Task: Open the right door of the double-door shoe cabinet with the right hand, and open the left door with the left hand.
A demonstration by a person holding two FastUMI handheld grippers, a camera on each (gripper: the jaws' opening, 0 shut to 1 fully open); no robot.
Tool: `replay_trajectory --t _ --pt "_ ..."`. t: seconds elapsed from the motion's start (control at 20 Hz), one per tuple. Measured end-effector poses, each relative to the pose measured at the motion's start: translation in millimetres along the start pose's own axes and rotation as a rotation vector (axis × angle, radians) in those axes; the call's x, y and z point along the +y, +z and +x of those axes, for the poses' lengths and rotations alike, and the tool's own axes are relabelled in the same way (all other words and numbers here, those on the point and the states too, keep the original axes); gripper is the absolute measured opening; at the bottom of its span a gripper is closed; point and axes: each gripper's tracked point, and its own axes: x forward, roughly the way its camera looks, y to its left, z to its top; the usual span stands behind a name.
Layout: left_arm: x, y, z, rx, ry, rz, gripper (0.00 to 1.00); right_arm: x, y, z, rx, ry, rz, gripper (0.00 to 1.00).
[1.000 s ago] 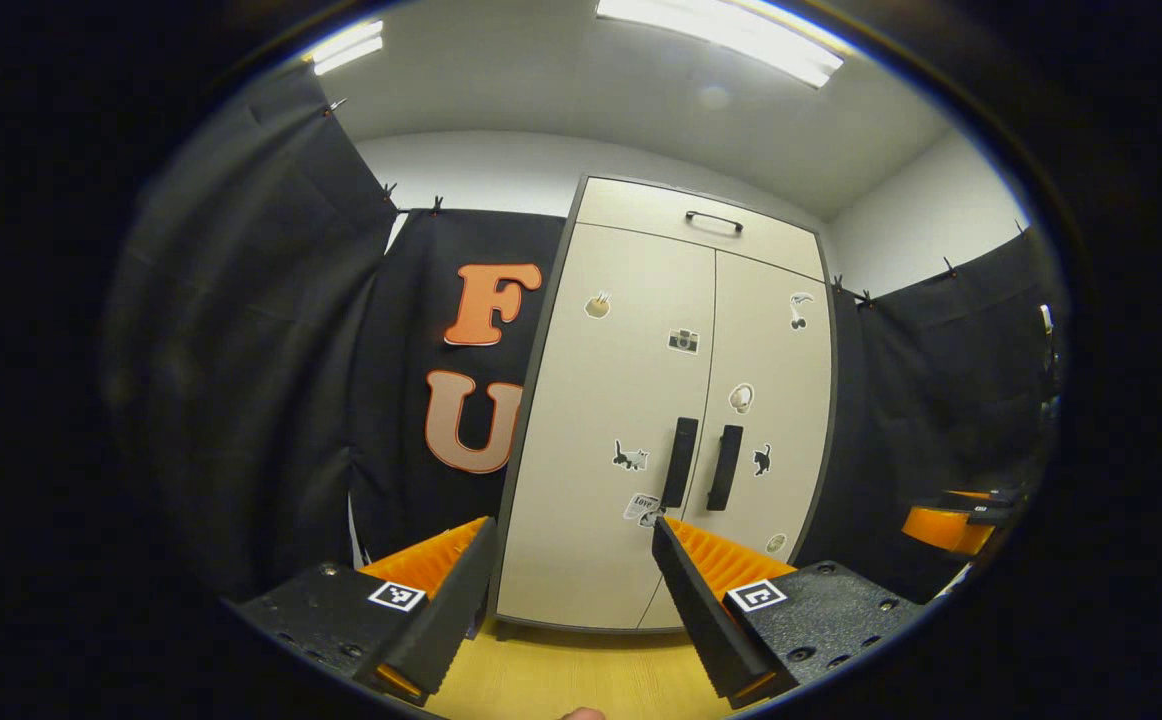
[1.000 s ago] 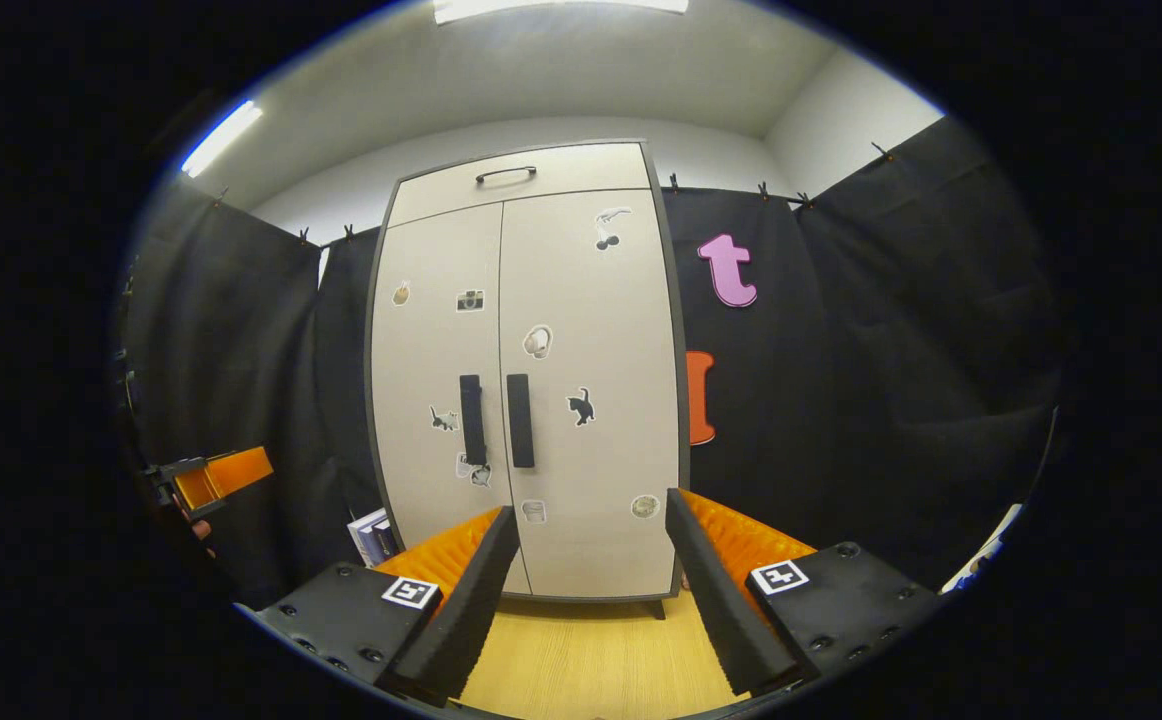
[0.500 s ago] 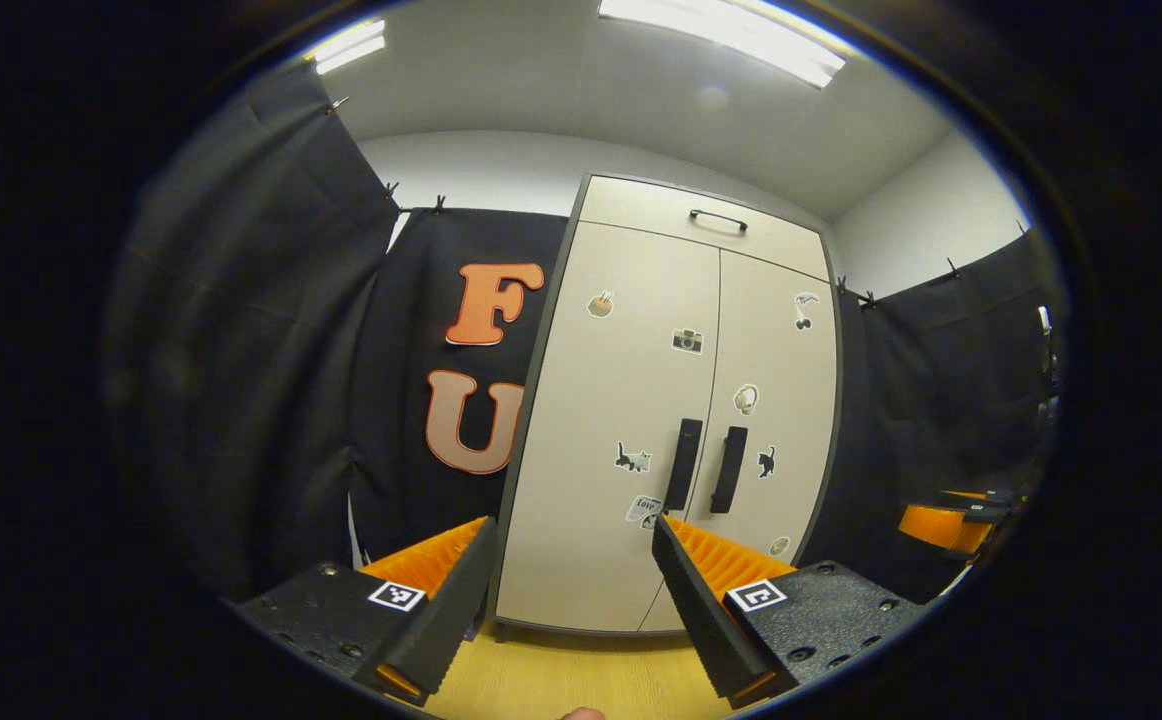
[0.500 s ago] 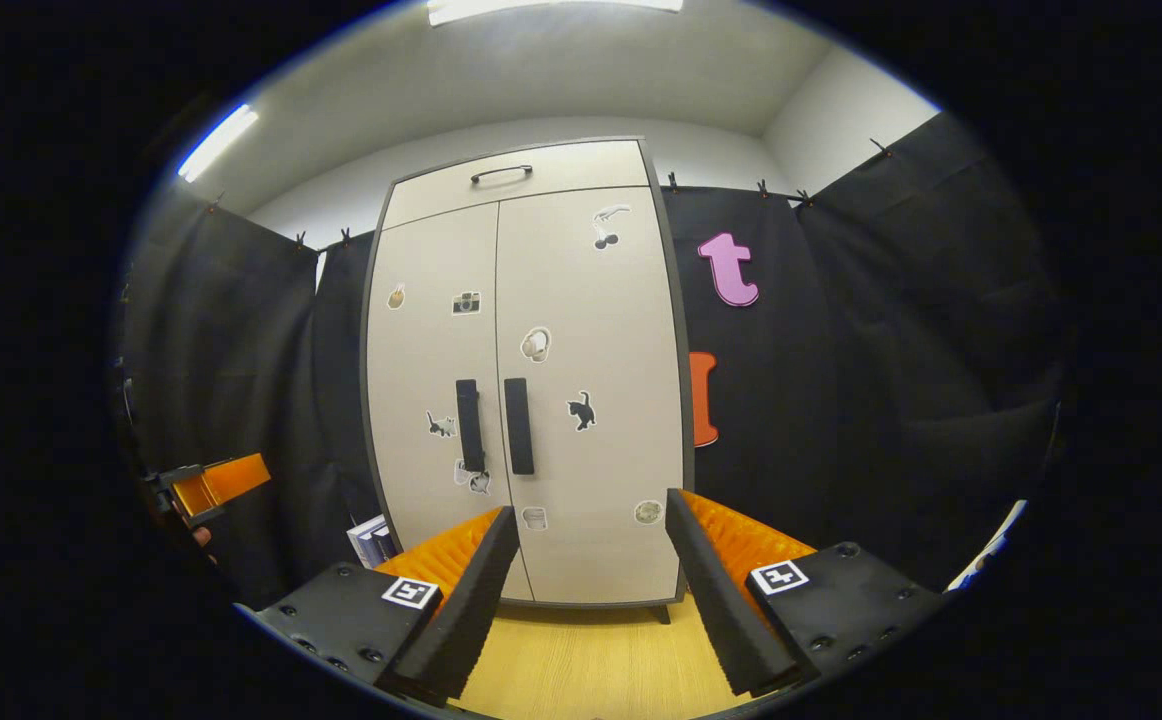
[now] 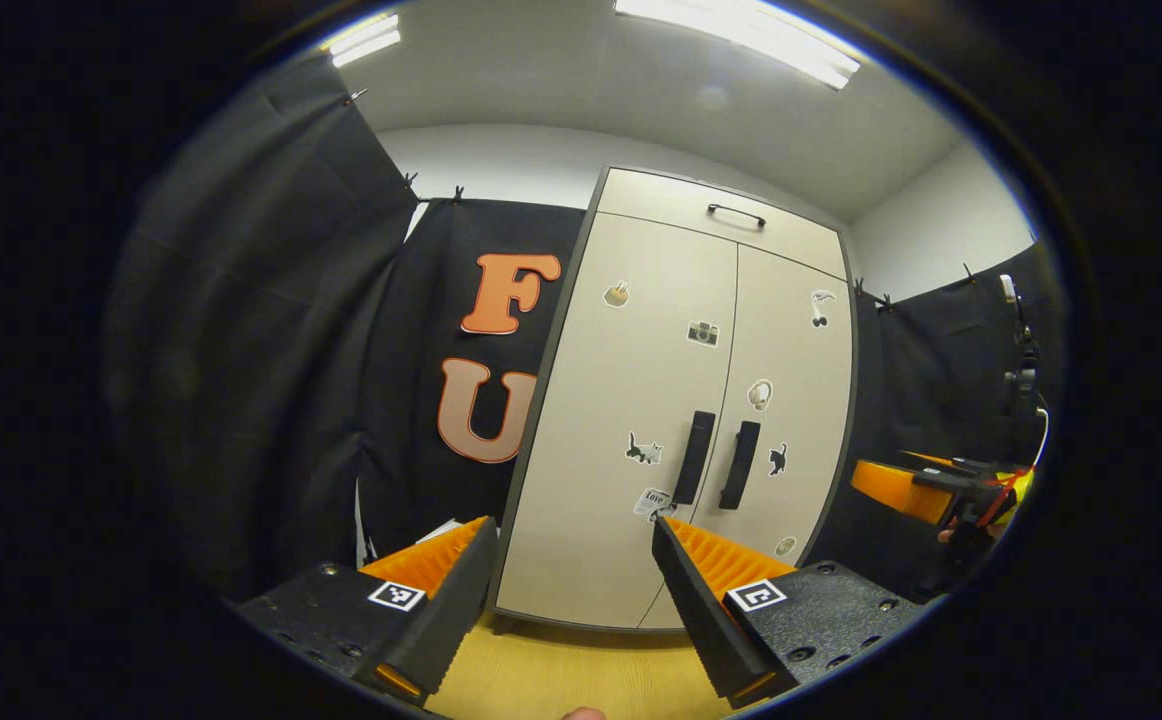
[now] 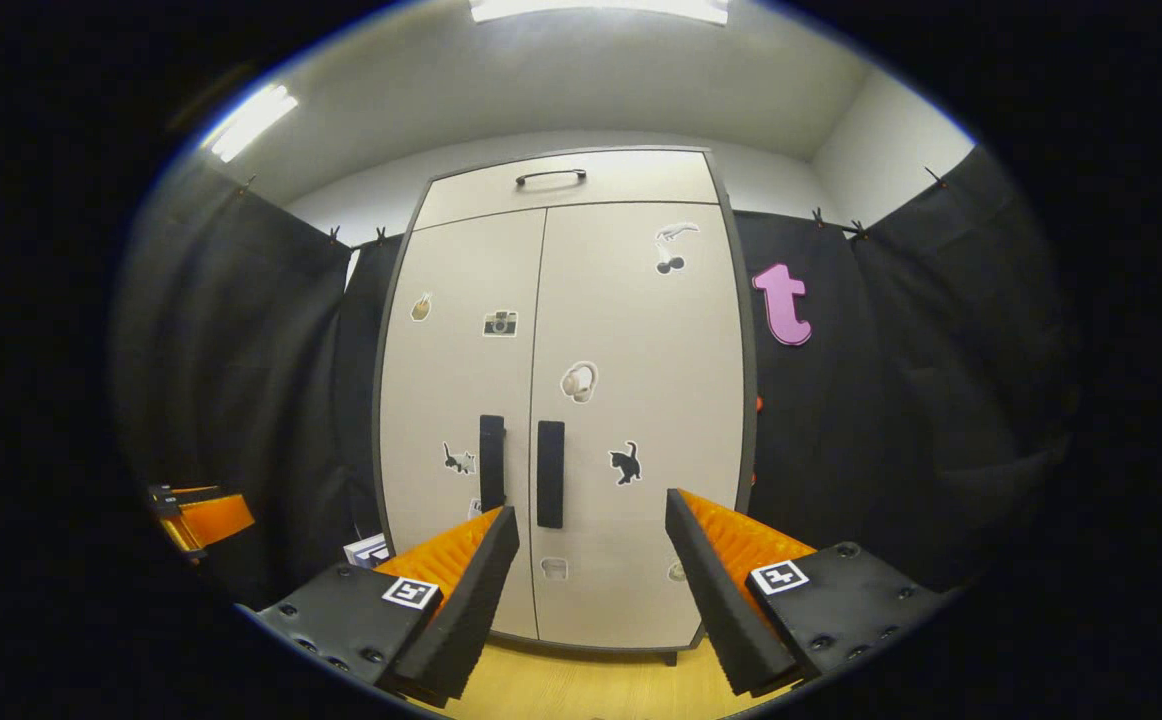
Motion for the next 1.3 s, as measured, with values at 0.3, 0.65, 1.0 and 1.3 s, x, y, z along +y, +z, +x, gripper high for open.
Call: replay_trajectory --t 0.3,0.65,1.0,1.3 --pt "11.8 -1.4 -8.1 -0.017 0.045 0.016 0.94 22.7 0.9 81.7 -0.031 0.028 0.039 0.98" --pt "27.3 3.6 -11.2 -0.045 0.087 0.032 0.94 17.9 -14.4 152.8 0.037 0.032 0.141 0.98" --pt "34.8 7.8 -12.4 -0.07 0.113 0.07 0.94 17.7 -55.5 191.2 0.129 -0.001 0.155 0.98" --pt "38.0 2.3 -7.8 -0.047 0.128 0.083 0.95 10.7 -53.0 198.1 0.078 -0.074 0.107 0.9"
